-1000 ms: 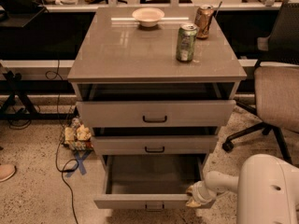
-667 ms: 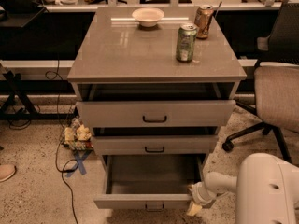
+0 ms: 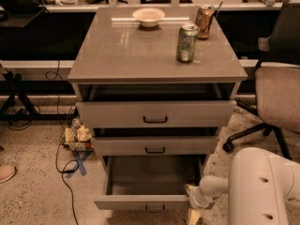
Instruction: Open bottom drawer
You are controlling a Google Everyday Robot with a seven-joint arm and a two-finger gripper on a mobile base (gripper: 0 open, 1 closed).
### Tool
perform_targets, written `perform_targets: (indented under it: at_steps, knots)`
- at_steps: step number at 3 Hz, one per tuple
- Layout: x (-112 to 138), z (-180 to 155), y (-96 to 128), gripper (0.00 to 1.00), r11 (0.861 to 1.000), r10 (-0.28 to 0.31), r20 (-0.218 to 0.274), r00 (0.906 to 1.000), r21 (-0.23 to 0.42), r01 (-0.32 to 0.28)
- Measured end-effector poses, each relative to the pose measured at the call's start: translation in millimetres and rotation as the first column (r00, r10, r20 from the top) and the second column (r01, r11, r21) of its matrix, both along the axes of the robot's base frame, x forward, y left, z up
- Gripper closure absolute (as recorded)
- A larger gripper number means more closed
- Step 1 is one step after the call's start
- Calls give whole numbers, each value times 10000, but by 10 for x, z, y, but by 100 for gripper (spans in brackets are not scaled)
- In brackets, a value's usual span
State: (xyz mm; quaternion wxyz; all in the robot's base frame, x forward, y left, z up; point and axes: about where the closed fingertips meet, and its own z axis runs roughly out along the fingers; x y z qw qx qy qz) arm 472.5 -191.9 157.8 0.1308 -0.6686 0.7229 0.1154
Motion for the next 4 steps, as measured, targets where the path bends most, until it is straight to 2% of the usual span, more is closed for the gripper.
perform_targets:
  at_steps: [2,3,4]
  knots:
    - [-184,38,34,46,9999,132,-34,9999,74,-132]
    - [-302,65,-24,71,9999,-91,-14,10000,140,91]
    - [-357,66,-48,99,9996,-208,10,9998,179,208]
